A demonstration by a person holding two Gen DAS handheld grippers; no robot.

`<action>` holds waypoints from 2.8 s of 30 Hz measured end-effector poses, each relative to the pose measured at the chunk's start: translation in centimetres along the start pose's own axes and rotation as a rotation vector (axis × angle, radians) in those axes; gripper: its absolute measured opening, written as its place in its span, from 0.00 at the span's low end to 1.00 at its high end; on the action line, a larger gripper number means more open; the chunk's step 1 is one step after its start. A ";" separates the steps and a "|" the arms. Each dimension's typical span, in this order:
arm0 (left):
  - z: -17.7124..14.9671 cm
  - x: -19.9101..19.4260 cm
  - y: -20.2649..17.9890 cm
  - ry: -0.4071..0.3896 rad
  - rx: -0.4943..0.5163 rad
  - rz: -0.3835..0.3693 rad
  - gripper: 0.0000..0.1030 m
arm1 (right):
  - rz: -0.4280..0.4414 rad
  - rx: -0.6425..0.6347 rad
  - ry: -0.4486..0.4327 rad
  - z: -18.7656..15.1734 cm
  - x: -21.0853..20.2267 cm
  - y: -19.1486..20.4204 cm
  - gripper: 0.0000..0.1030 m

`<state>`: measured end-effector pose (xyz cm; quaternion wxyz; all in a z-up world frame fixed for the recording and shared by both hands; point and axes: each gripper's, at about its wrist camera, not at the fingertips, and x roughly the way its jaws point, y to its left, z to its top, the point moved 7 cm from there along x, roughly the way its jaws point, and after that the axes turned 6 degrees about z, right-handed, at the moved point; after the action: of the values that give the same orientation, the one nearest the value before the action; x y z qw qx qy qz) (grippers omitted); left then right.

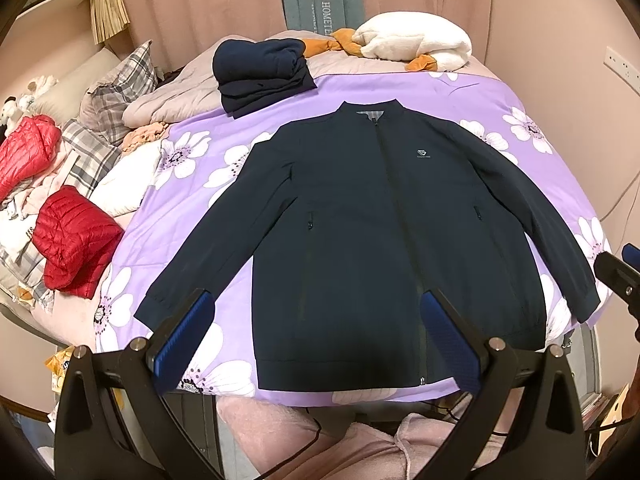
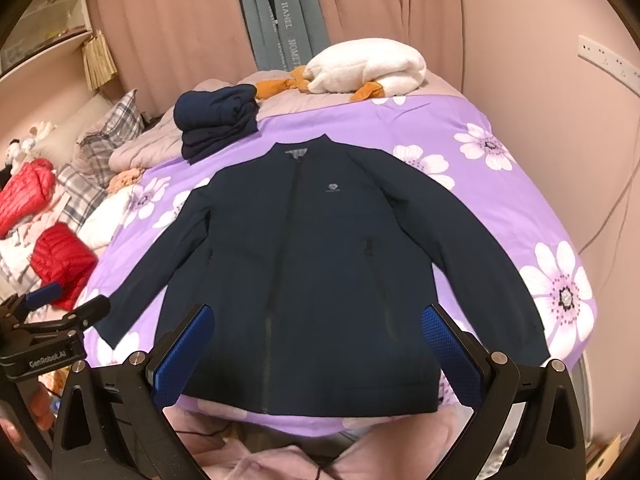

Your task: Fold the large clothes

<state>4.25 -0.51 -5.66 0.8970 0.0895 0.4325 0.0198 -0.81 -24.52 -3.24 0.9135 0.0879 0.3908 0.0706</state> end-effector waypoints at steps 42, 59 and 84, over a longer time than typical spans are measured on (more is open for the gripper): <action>0.2 1.0 -0.8 0.009 0.028 -0.004 1.00 | 0.008 -0.001 0.025 -0.2 0.8 0.2 0.99; 0.4 1.9 -1.1 0.029 0.024 -0.007 1.00 | 0.018 0.009 0.044 0.0 1.7 -0.1 1.00; -1.6 3.9 -1.1 -0.054 -0.287 -0.479 1.00 | 0.342 0.141 -0.445 -0.2 2.8 -6.8 1.00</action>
<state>5.41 -0.92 -9.81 0.8908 -0.1427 0.4101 -0.1341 1.39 -30.55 -6.75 0.9433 0.2290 0.1643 0.1751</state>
